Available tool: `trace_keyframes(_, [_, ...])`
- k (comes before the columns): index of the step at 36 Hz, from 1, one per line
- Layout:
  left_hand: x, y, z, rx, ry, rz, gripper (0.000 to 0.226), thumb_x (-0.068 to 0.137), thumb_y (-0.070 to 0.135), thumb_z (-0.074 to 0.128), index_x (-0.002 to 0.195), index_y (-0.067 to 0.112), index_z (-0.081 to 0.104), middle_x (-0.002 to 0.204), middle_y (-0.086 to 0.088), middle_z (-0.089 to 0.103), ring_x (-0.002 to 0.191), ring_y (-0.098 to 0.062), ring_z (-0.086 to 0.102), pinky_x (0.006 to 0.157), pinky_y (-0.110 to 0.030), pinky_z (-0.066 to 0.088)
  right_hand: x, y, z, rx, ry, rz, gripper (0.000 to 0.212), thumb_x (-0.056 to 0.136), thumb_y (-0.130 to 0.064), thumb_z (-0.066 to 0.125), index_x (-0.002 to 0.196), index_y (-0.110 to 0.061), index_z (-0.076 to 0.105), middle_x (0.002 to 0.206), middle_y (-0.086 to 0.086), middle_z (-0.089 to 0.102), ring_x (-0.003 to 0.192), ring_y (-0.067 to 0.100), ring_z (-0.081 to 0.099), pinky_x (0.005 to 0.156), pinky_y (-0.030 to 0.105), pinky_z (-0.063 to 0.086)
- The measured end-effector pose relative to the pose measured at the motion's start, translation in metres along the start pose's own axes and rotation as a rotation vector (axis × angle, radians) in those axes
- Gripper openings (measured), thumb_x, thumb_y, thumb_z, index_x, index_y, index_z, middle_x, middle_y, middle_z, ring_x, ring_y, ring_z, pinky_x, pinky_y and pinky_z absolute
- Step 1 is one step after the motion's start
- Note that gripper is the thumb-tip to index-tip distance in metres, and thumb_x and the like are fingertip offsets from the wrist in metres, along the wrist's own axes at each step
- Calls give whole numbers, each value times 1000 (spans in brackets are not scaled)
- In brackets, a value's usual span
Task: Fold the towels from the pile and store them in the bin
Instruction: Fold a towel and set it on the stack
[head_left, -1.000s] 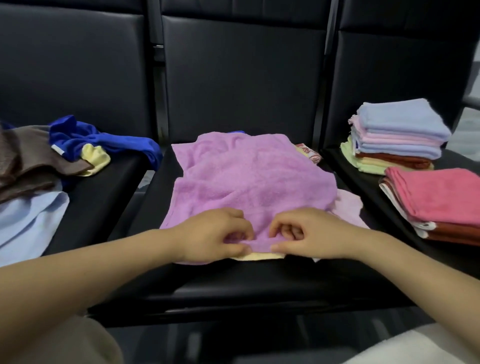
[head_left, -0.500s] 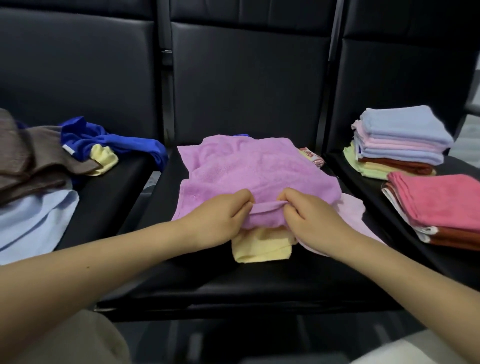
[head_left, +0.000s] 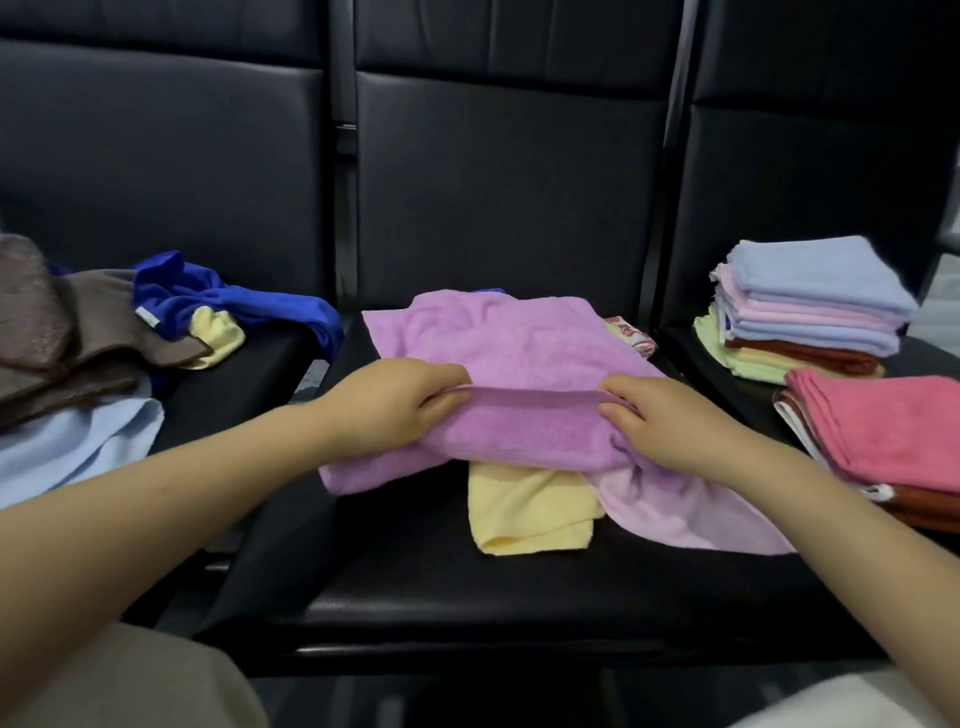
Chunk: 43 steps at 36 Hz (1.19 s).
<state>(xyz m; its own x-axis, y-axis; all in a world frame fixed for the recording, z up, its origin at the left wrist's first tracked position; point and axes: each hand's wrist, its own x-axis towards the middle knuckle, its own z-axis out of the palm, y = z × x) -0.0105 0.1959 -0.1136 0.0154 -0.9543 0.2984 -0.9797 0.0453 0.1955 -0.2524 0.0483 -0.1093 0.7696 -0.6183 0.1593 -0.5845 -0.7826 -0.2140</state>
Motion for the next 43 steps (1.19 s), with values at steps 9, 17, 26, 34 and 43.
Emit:
trace_keyframes(9, [9,-40,1,-335,41,-264,42,96,35,55,80,-3,61,66,-7,52,62,-13,44,63,-25,39,16,37,-7,198,162,118,12,97,-17,54,107,-21,60,101,-1,64,93,18,56,75,29,37])
trace_keyframes(17, [14,-58,10,-302,10,-394,36,94,33,59,85,-2,65,75,-16,60,64,-13,47,58,-22,38,31,48,-4,431,221,262,44,89,-27,69,93,16,60,83,27,62,73,35,54,58,28,33])
trace_keyframes(26, [8,-68,23,-317,18,-518,9,90,28,65,83,23,68,82,6,67,82,-14,62,80,-29,49,53,40,8,413,277,304,37,95,-22,55,86,14,53,88,28,59,81,35,52,71,37,38])
trace_keyframes(34, [24,-44,26,-747,32,-749,17,93,27,61,79,18,62,93,-1,64,83,-16,56,79,-28,48,55,39,21,429,345,381,29,94,-20,54,71,-4,51,77,9,58,78,29,51,68,36,36])
trace_keyframes(43, [23,-32,14,-763,240,-714,27,99,28,50,99,5,64,97,-5,61,85,-16,53,77,-29,44,46,35,18,373,554,303,25,92,-25,58,79,-6,64,86,12,59,78,24,54,65,32,34])
